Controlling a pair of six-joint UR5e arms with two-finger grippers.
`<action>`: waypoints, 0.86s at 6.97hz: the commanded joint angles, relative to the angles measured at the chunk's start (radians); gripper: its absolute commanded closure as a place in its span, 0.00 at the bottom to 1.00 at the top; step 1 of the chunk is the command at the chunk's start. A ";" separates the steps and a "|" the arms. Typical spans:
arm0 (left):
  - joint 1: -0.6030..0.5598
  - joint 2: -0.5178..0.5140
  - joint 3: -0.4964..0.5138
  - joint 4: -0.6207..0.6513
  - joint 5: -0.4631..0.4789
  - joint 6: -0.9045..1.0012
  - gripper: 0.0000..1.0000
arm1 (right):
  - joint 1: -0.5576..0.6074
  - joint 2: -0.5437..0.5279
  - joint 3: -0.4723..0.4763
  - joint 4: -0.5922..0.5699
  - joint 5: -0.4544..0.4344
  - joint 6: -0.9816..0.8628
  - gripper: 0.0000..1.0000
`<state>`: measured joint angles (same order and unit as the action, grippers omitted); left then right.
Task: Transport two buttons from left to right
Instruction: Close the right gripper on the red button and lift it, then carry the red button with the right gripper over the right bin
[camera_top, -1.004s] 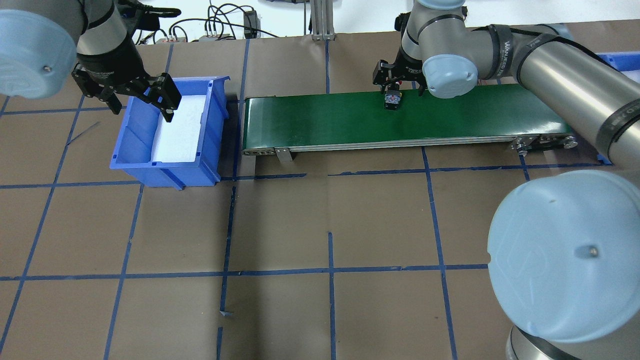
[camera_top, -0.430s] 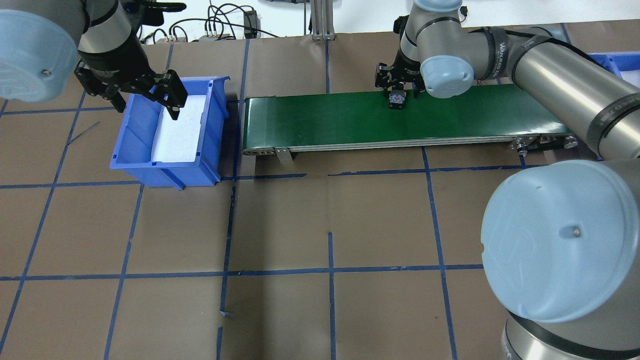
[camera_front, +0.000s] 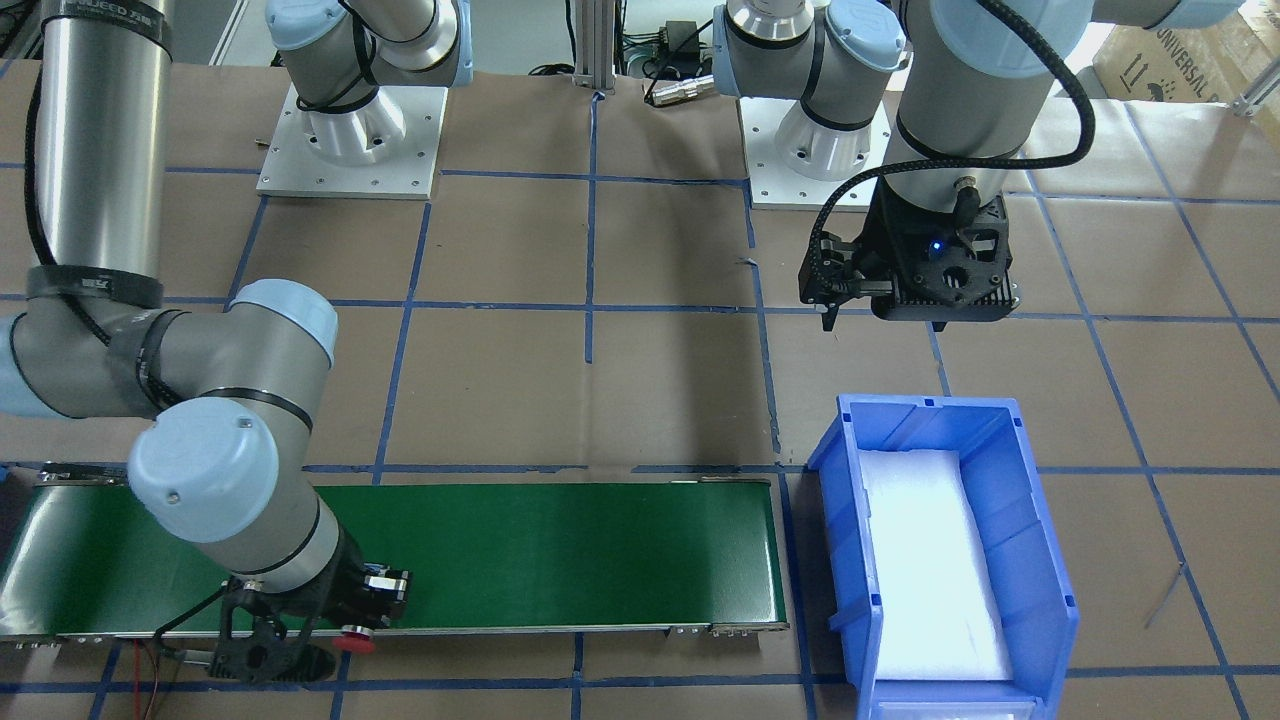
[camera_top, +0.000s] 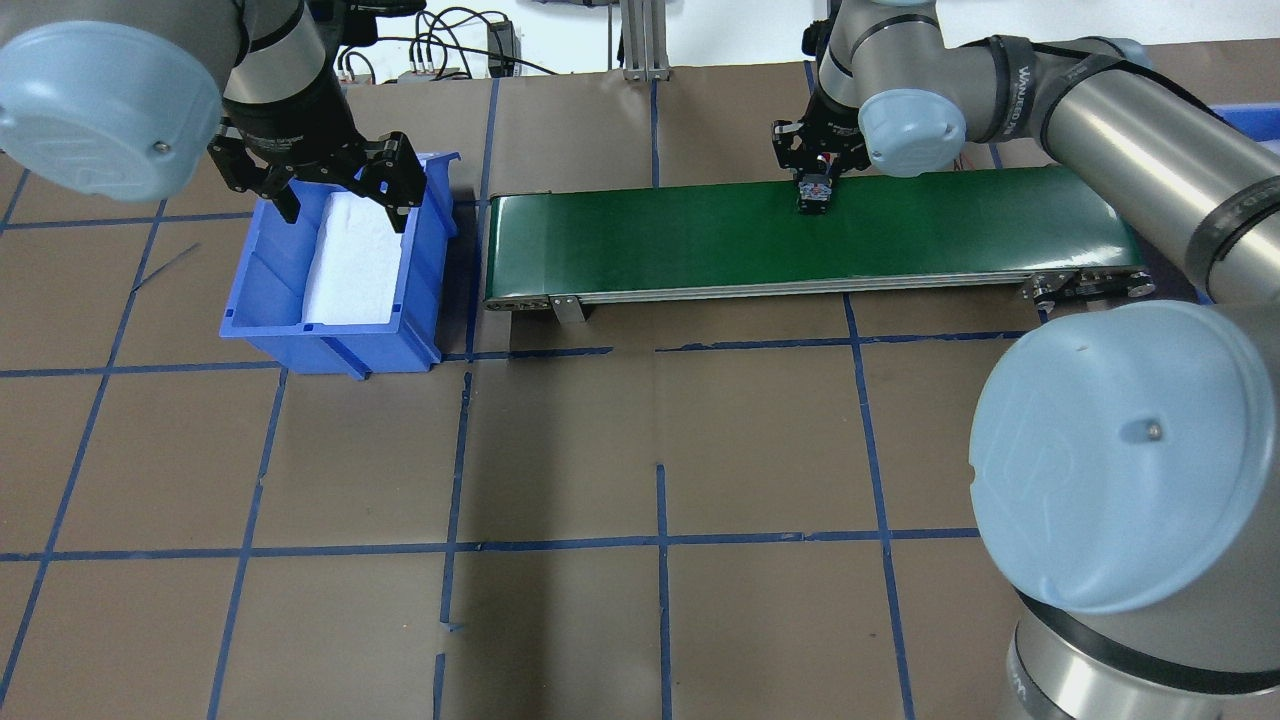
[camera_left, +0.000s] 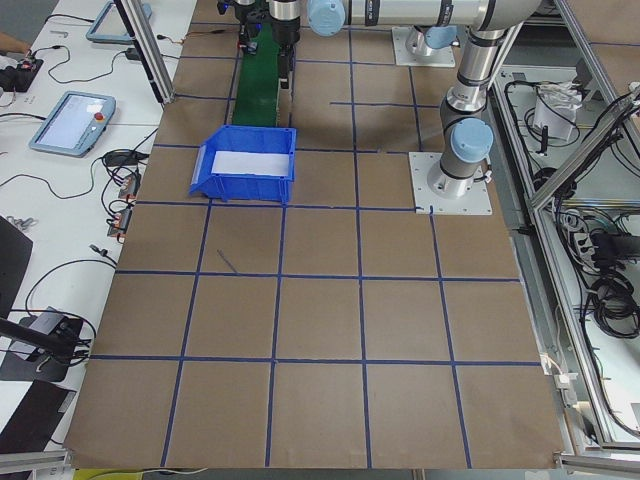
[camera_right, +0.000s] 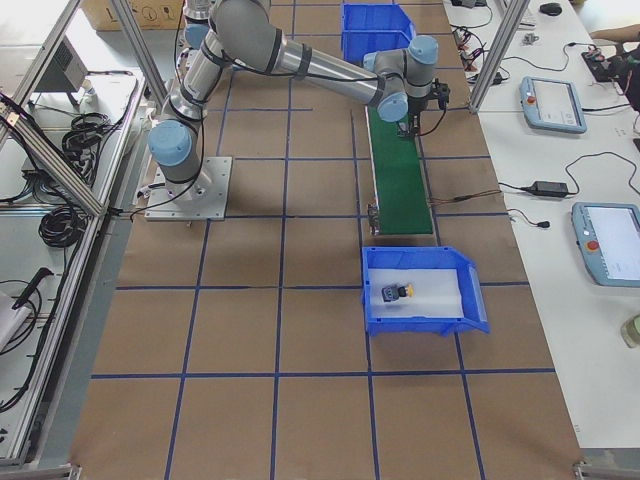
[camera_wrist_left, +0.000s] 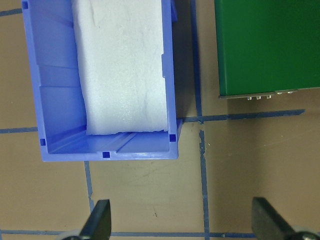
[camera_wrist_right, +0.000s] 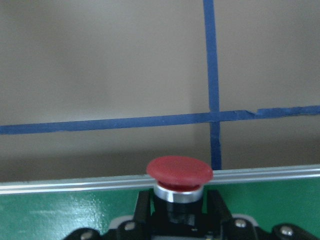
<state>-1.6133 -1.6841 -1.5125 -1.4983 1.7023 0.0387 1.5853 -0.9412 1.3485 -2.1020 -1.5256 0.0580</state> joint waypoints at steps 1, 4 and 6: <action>-0.010 0.007 0.000 0.001 -0.004 0.004 0.00 | -0.100 -0.045 -0.022 0.101 -0.019 -0.203 0.90; -0.010 0.011 0.000 0.001 -0.019 0.003 0.00 | -0.290 -0.143 -0.008 0.262 -0.028 -0.505 0.90; -0.008 0.011 0.000 0.001 -0.020 0.003 0.00 | -0.426 -0.179 -0.009 0.330 -0.104 -0.736 0.90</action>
<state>-1.6220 -1.6737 -1.5125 -1.4972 1.6830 0.0414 1.2417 -1.1005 1.3396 -1.8092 -1.5781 -0.5362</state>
